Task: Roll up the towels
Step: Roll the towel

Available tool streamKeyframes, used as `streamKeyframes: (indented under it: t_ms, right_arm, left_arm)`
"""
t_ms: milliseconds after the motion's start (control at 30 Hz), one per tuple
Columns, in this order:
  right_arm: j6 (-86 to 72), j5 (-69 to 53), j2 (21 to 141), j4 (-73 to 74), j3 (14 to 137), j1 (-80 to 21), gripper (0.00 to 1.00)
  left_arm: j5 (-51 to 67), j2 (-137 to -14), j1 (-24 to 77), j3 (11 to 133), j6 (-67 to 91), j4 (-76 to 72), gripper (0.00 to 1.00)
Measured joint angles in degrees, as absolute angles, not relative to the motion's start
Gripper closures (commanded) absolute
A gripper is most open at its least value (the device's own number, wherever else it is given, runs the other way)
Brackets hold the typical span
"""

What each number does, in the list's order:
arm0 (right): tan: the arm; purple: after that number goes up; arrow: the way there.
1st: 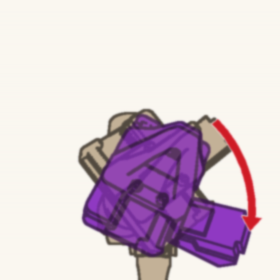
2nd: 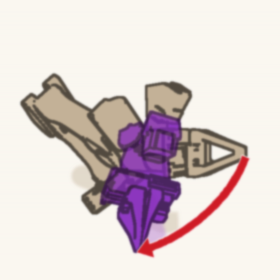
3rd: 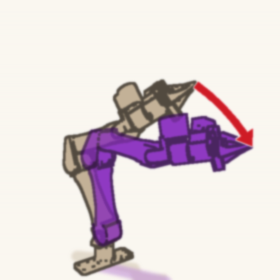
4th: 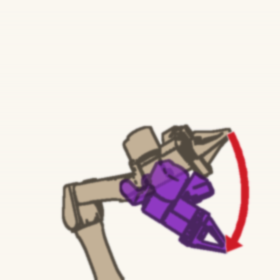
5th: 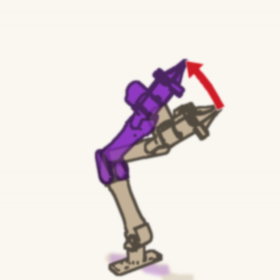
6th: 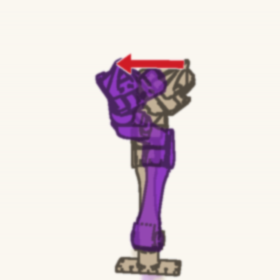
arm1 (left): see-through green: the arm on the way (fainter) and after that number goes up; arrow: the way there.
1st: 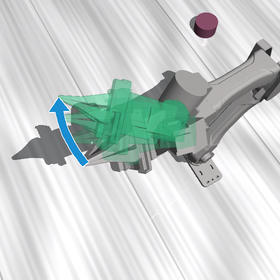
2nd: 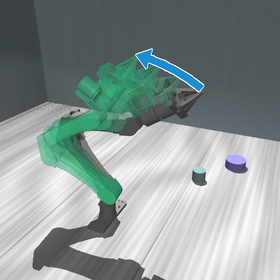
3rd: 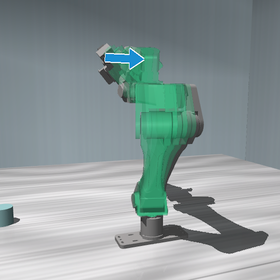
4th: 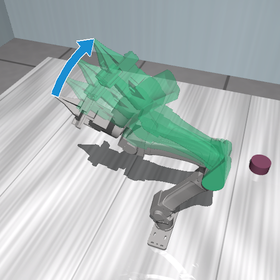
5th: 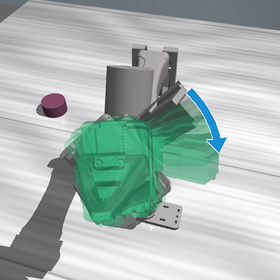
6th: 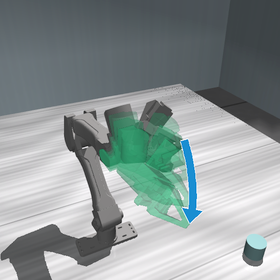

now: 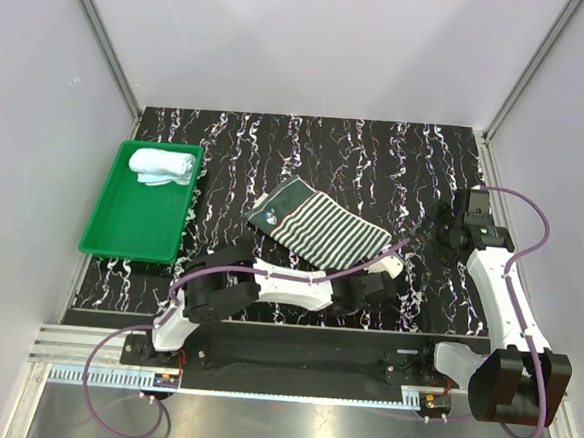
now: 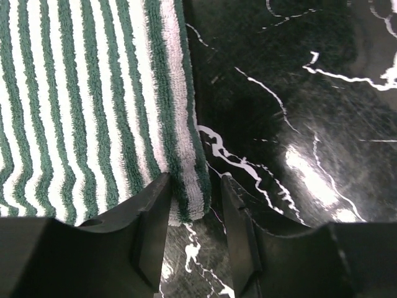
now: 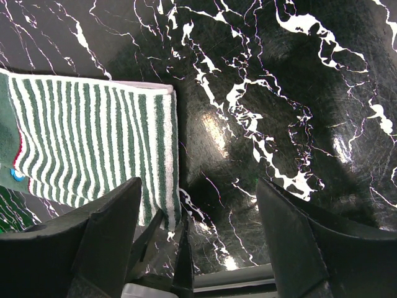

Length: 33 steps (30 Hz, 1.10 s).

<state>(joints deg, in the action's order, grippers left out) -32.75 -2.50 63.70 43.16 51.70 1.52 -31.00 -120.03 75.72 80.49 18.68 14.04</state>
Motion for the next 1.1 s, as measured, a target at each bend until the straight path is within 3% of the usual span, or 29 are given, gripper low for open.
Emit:
streamKeyframes:
  t_ms: [67,200,433,767,867,1100]
  right_arm:
    - [-32.71,-2.50,63.70,43.18,51.70,1.52,0.19]
    - [-32.58,-2.46,63.70,43.18,51.70,1.52,0.19]
    - [-31.92,-2.02,63.70,44.40,51.88,1.78,0.20]
    - [-31.99,-2.46,61.56,46.26,54.63,2.09,0.23]
    - [-32.18,-3.79,61.01,45.58,54.96,2.11,0.28]
    - [-32.47,-13.37,61.19,41.17,54.59,2.24,0.53]
  left_arm:
    - [-31.00,-119.98,75.50,80.03,19.16,13.37,0.67]
    - [-31.03,-119.72,75.16,78.83,19.53,11.75,1.00]
    - [-26.81,-118.06,73.89,77.58,20.34,11.18,1.00]
    - [0.73,-104.09,65.45,65.80,34.39,6.74,1.00]
    - [8.03,-101.21,61.28,61.71,40.95,0.80,1.00]
    - [19.29,-99.90,52.73,48.66,58.50,-14.85,1.00]
